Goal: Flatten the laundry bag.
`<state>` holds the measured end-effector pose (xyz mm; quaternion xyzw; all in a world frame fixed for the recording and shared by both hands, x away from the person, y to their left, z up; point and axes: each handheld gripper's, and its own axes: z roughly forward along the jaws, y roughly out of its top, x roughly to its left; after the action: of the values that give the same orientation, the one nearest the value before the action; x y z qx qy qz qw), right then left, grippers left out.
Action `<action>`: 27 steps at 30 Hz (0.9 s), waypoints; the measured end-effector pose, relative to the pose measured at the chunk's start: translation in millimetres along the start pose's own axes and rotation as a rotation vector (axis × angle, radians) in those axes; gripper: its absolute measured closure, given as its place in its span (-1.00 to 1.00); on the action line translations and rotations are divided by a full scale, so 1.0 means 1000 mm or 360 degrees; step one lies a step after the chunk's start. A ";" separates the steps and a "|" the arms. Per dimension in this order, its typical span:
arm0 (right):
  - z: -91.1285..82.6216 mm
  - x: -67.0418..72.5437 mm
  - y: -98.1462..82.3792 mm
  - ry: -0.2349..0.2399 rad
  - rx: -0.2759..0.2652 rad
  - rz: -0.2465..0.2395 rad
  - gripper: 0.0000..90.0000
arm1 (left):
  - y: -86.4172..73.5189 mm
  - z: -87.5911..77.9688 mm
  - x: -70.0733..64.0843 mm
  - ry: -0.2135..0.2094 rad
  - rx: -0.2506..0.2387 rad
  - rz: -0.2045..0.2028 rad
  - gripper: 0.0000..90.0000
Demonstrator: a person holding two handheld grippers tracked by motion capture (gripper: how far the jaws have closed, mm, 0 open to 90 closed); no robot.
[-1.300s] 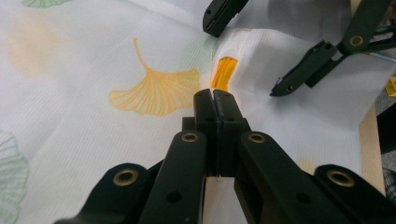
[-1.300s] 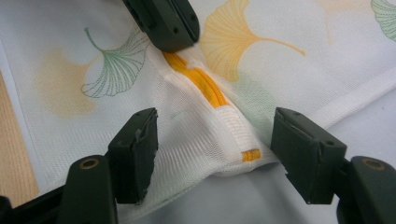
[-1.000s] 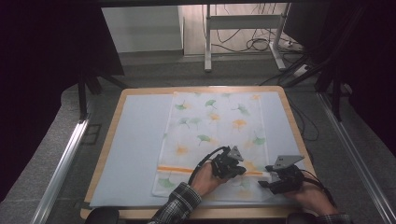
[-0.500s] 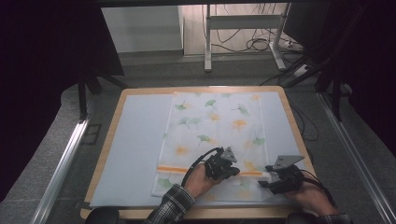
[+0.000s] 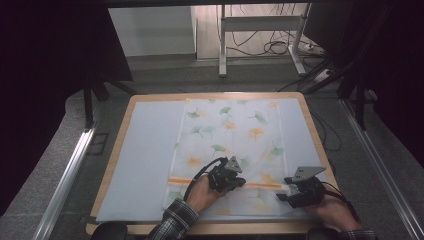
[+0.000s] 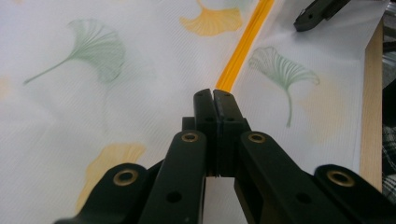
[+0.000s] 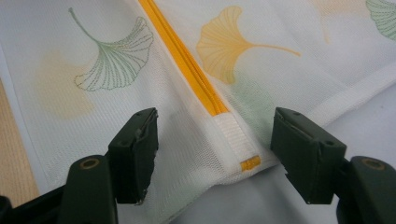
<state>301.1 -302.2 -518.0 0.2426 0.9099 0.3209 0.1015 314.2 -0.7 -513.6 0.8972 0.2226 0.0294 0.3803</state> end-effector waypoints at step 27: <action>0.000 0.001 0.000 -0.0008 -0.0003 0.0011 -0.29 | -0.028 -0.027 0.011 0.0071 -0.0002 -0.0078 1.00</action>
<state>300.5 -301.9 -518.2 0.2465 0.9084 0.3215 0.1030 307.9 39.4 -515.0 0.8903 0.2529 0.0401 0.3765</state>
